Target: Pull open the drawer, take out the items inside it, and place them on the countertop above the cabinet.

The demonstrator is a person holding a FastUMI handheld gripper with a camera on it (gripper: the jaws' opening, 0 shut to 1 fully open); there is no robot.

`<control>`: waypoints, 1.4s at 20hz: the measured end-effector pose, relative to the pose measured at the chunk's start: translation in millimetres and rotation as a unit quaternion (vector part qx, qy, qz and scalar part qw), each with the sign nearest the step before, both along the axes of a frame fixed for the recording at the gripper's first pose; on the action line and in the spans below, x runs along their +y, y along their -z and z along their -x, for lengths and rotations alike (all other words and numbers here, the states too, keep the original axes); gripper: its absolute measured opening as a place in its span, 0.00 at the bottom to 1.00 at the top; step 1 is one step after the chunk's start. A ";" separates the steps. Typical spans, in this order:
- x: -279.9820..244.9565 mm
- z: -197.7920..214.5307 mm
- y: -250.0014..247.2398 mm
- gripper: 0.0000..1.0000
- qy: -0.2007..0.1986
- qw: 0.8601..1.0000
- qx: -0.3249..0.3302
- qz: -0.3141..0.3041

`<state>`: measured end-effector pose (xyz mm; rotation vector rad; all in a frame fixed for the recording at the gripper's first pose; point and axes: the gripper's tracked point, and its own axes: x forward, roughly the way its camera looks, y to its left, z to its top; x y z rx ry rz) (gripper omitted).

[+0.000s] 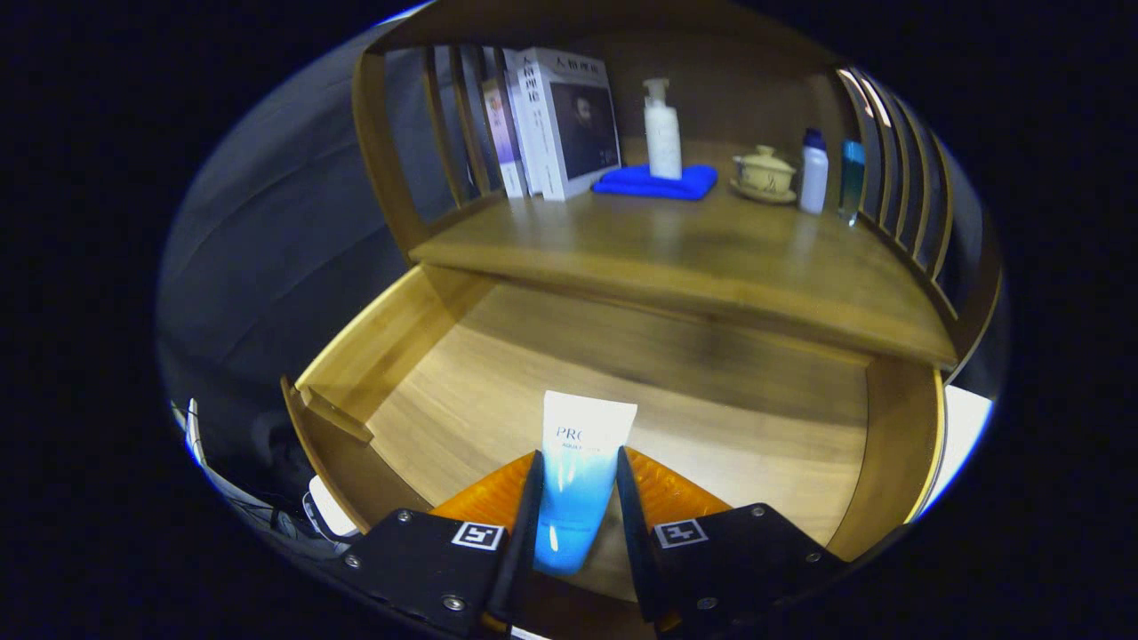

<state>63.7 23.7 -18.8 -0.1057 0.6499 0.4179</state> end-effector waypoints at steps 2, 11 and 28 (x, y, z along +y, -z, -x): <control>-0.6 -4.5 -20.2 0.47 -0.005 0.999 -0.041 0.004; 6.0 -26.6 -96.3 0.47 0.012 0.990 -0.132 -0.048; -22.4 -157.4 -115.1 0.47 0.136 0.982 -0.120 -0.059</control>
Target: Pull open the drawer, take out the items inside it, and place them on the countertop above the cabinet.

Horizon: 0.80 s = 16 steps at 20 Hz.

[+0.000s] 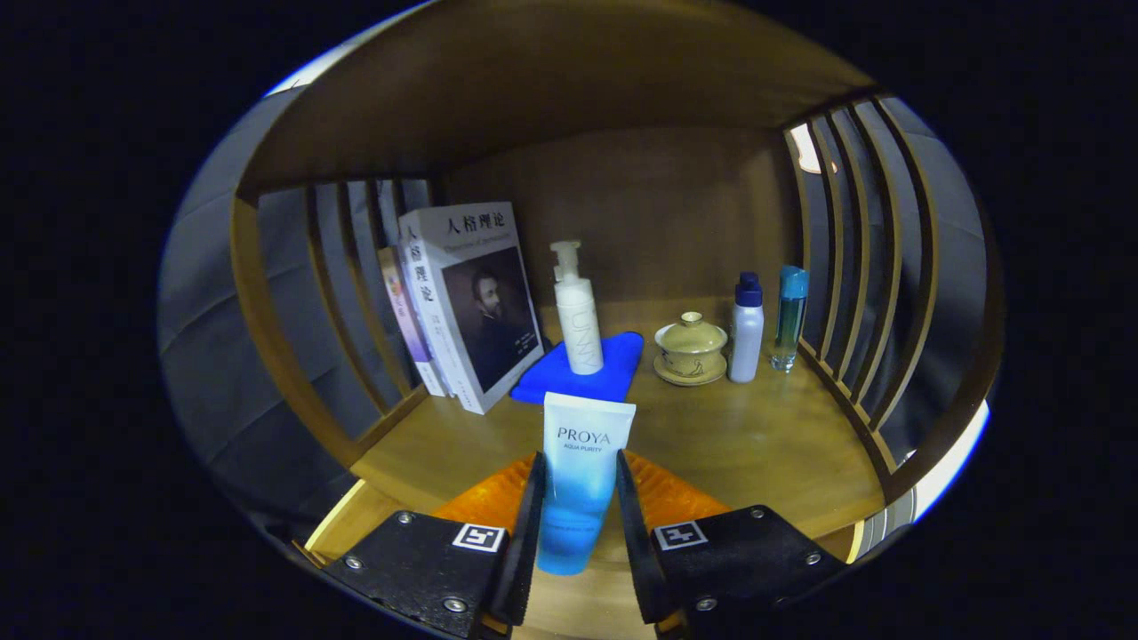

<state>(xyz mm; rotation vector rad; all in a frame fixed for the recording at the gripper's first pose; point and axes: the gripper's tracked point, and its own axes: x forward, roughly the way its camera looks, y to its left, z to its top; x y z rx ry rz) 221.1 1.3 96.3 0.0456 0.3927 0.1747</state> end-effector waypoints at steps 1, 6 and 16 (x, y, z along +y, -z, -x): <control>0.8 -5.3 4.3 0.47 0.002 1.000 0.008 -0.002; -2.9 -22.4 25.5 0.49 0.022 0.999 0.038 -0.012; -6.3 2.3 6.7 0.94 0.059 0.998 -0.011 0.002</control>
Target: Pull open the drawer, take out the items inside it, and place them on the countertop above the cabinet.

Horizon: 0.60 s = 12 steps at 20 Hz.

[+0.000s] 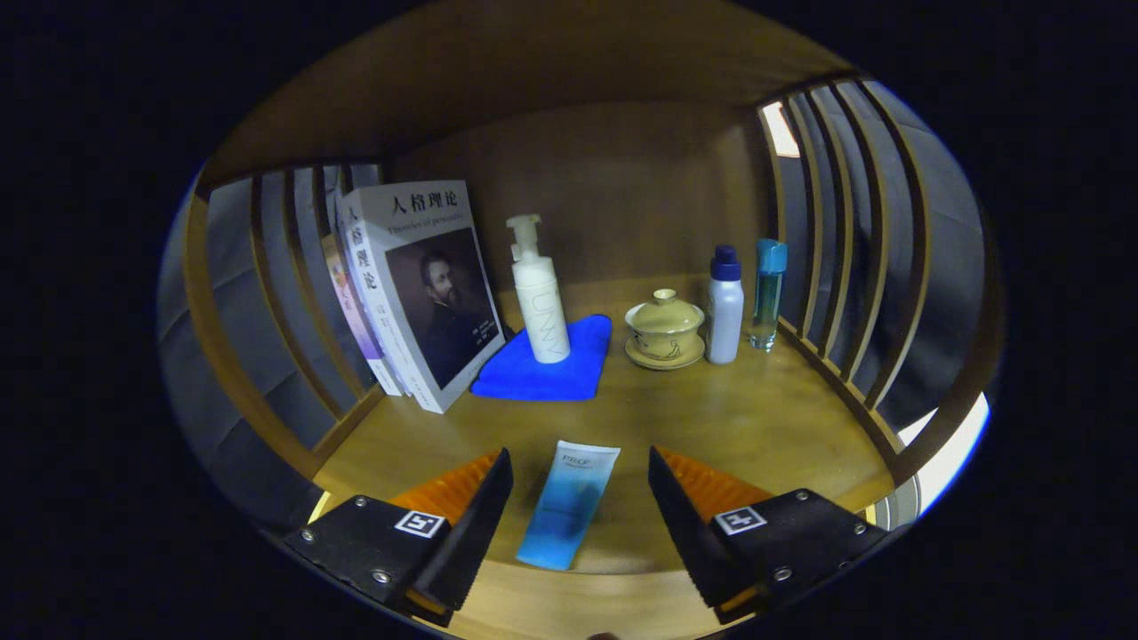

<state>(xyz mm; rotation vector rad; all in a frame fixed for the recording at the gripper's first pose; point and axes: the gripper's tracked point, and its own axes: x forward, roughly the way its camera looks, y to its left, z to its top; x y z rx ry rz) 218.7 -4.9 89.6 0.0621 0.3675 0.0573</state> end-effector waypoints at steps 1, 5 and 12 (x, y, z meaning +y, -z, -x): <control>1.7 10.4 -2.5 0.95 0.000 1.000 -0.008 0.001; 10.5 53.2 -0.5 0.95 -0.009 0.999 -0.041 -0.003; 22.6 116.4 9.8 0.95 -0.023 0.996 -0.087 0.009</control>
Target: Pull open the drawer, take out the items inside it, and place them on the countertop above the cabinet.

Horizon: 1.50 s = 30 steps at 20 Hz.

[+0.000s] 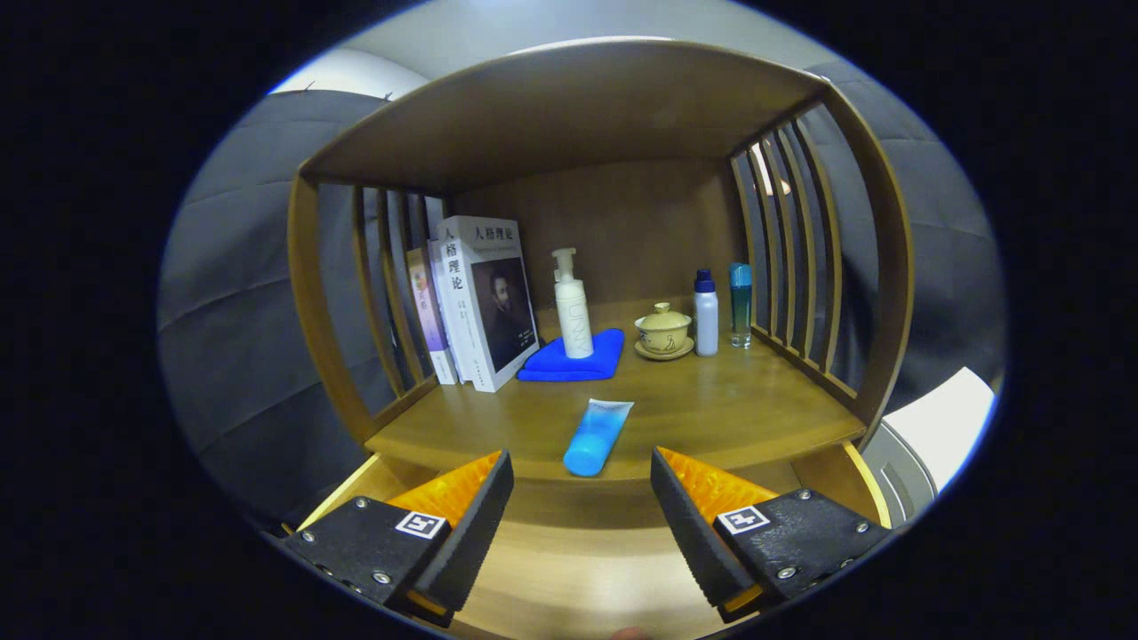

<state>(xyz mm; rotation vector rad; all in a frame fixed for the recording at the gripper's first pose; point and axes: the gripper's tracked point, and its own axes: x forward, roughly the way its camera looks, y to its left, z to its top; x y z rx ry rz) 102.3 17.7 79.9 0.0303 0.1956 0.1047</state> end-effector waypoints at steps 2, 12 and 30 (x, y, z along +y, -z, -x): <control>5.6 17.3 6.7 0.95 -0.009 1.000 -0.006 0.007; 22.3 108.9 22.5 0.95 -0.023 0.997 -0.065 0.032; 42.5 214.0 108.2 0.95 -0.085 0.990 -0.064 0.091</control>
